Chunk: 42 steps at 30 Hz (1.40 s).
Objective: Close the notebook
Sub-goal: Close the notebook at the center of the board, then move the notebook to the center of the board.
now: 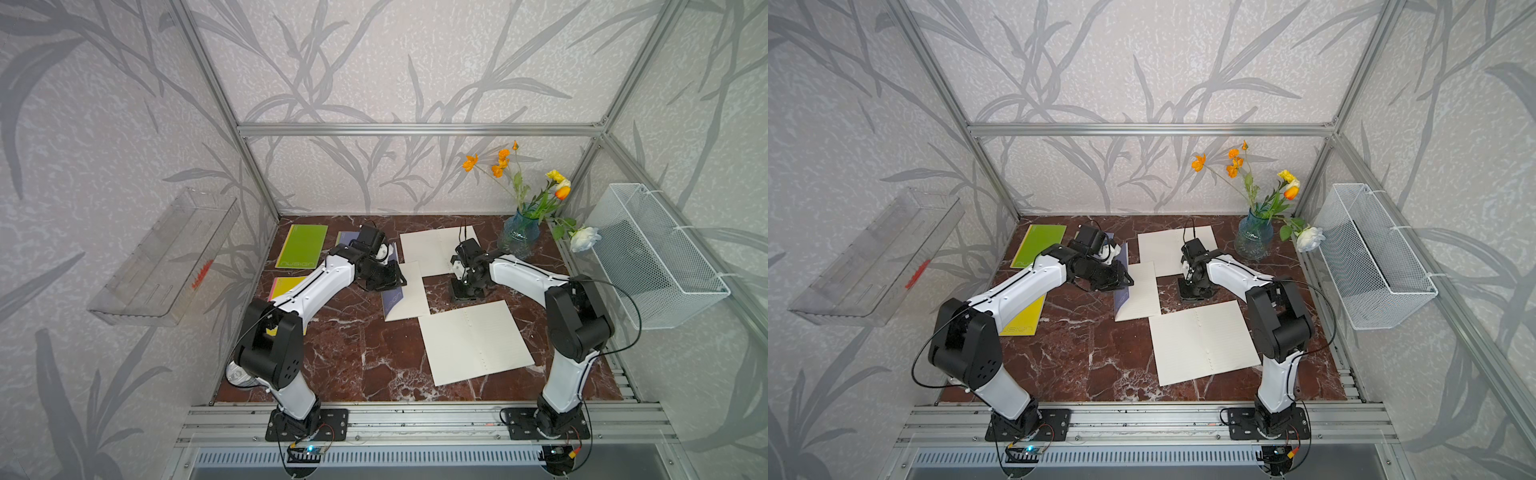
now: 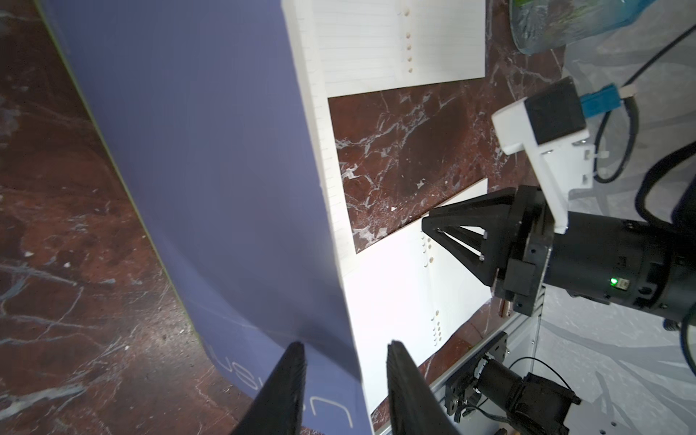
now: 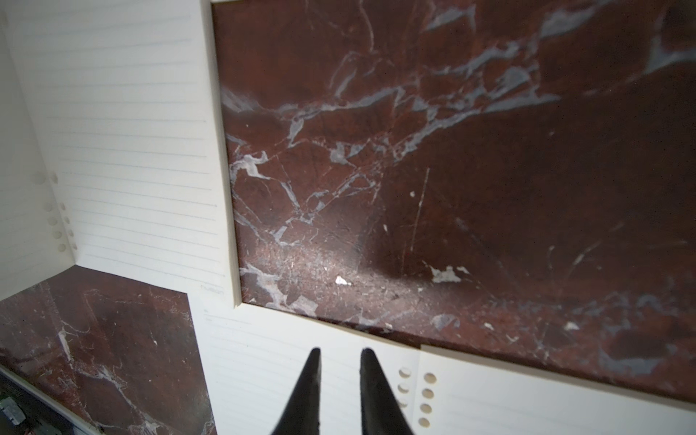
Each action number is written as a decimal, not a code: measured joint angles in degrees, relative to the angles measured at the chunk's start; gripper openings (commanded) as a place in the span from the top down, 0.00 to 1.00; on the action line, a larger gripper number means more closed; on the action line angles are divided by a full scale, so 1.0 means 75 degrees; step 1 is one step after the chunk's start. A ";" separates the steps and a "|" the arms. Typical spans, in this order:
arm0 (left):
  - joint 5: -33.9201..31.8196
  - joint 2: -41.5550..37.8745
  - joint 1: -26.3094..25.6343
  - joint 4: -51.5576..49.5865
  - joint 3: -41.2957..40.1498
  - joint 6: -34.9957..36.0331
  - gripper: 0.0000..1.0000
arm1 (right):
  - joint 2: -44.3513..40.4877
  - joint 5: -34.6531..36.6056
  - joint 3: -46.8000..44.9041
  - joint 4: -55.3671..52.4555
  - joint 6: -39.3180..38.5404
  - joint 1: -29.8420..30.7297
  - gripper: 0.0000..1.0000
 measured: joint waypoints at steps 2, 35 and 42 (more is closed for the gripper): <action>0.0015 0.0000 0.0000 0.0082 0.0000 -0.0017 0.60 | 0.0006 0.0000 0.0047 -0.0015 -0.0006 0.0000 0.79; -0.1702 0.0976 0.0003 -0.0096 -0.0734 -0.0219 0.63 | 0.1460 -0.0746 0.1533 -0.0221 -0.0041 0.0994 0.71; -0.1810 0.1163 0.0003 -0.0070 -0.0839 -0.0219 0.61 | 0.1652 -0.0764 0.1542 -0.0221 -0.0015 0.1029 0.69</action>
